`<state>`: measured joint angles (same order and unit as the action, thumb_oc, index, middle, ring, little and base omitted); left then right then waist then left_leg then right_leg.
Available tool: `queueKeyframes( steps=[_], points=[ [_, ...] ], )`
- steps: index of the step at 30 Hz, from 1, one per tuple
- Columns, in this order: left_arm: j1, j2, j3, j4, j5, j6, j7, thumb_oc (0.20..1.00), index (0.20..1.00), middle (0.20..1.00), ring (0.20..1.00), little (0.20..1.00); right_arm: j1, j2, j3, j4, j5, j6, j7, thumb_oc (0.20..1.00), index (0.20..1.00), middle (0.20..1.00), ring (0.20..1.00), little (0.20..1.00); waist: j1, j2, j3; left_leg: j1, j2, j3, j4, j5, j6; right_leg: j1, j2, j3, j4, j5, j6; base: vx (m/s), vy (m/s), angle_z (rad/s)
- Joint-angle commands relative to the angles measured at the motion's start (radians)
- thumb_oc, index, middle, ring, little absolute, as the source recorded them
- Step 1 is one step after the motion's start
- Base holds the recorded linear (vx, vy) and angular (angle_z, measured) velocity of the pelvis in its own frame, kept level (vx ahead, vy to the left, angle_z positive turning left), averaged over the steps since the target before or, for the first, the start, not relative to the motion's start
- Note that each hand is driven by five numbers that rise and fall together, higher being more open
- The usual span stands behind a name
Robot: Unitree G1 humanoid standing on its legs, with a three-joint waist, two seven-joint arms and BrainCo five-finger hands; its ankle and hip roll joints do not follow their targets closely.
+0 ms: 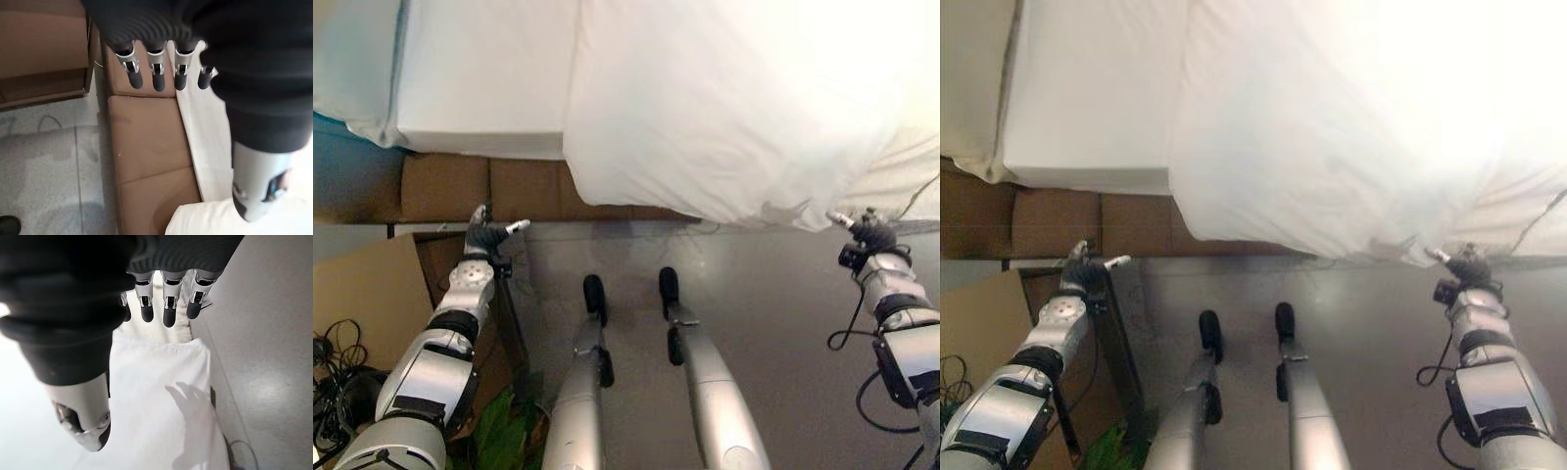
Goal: Make the bed
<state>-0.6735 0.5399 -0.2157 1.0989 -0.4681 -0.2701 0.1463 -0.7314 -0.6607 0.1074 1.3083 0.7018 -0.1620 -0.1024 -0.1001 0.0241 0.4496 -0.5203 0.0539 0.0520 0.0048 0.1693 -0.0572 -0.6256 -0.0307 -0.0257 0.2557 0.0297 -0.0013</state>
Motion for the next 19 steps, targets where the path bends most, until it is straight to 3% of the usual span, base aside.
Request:
queueKeyframes(
  steps=[1, 3, 4, 10, 11, 19],
  points=[
    [0.111, -0.106, -0.026, 0.035, -0.014, -0.017, -0.051, 1.000, 1.000, 1.000, 1.000, 1.000, 0.158, 0.083, -0.034, 0.035, 0.012, -0.027, 0.012, 1.000, 1.000, 1.000, 1.000, 1.000, -0.004, 0.008, -0.133, 0.125, 0.045, -0.034, -0.092, 0.016, -0.090, 0.159, -0.043, 0.061, -0.192, 0.075, 0.138, 0.09, 0.081, 0.11],
    [0.134, -0.124, -0.033, 0.026, -0.001, -0.014, -0.063, 1.000, 1.000, 1.000, 1.000, 1.000, 0.192, 0.095, -0.045, 0.025, 0.005, -0.030, 0.019, 1.000, 1.000, 1.000, 1.000, 1.000, -0.002, 0.008, -0.148, 0.147, 0.044, -0.033, -0.092, 0.010, -0.088, 0.194, -0.050, 0.059, -0.213, 0.079, 0.140, 0.09, 0.093, 0.24],
    [0.209, -0.176, -0.035, 0.030, 0.029, -0.008, -0.069, 1.000, 1.000, 1.000, 1.000, 1.000, 0.281, 0.154, -0.077, -0.013, 0.005, -0.046, 0.022, 1.000, 1.000, 1.000, 1.000, 1.000, -0.005, 0.003, -0.193, 0.204, 0.045, -0.034, -0.092, -0.007, -0.084, 0.272, -0.063, 0.067, -0.266, 0.096, 0.145, 0.09, 0.100, 0.30],
    [0.313, -0.225, -0.035, 0.033, 0.054, 0.013, -0.111, 1.000, 1.000, 1.000, 1.000, 1.000, 0.379, 0.225, -0.092, -0.053, -0.032, -0.056, 0.023, 1.000, 1.000, 1.000, 1.000, 1.000, -0.009, -0.006, -0.254, 0.274, 0.052, -0.033, -0.092, -0.028, -0.072, 0.353, -0.073, 0.080, -0.311, 0.104, 0.152, 0.07, 0.082, -0.03],
    [0.369, -0.267, -0.038, 0.067, 0.085, 0.031, -0.139, 1.000, 1.000, 1.000, 1.000, 1.000, 0.447, 0.271, -0.083, -0.050, -0.098, -0.046, 0.032, 1.000, 1.000, 1.000, 1.000, 1.000, -0.014, -0.009, -0.303, 0.322, 0.054, -0.028, -0.092, -0.045, -0.065, 0.402, -0.079, 0.088, -0.325, 0.101, 0.155, 0.07, 0.075, -0.09],
    [0.442, -0.349, -0.049, 0.200, 0.184, 0.084, -0.199, 1.000, 1.000, 1.000, 1.000, 1.000, 0.529, 0.390, -0.057, 0.036, -0.177, 0.001, 0.063, 1.000, 1.000, 1.000, 1.000, 1.000, -0.025, -0.019, -0.399, 0.444, 0.058, -0.003, -0.092, -0.102, -0.050, 0.513, -0.091, 0.101, -0.341, 0.075, 0.166, 0.09, 0.071, -0.08]
  ],
)
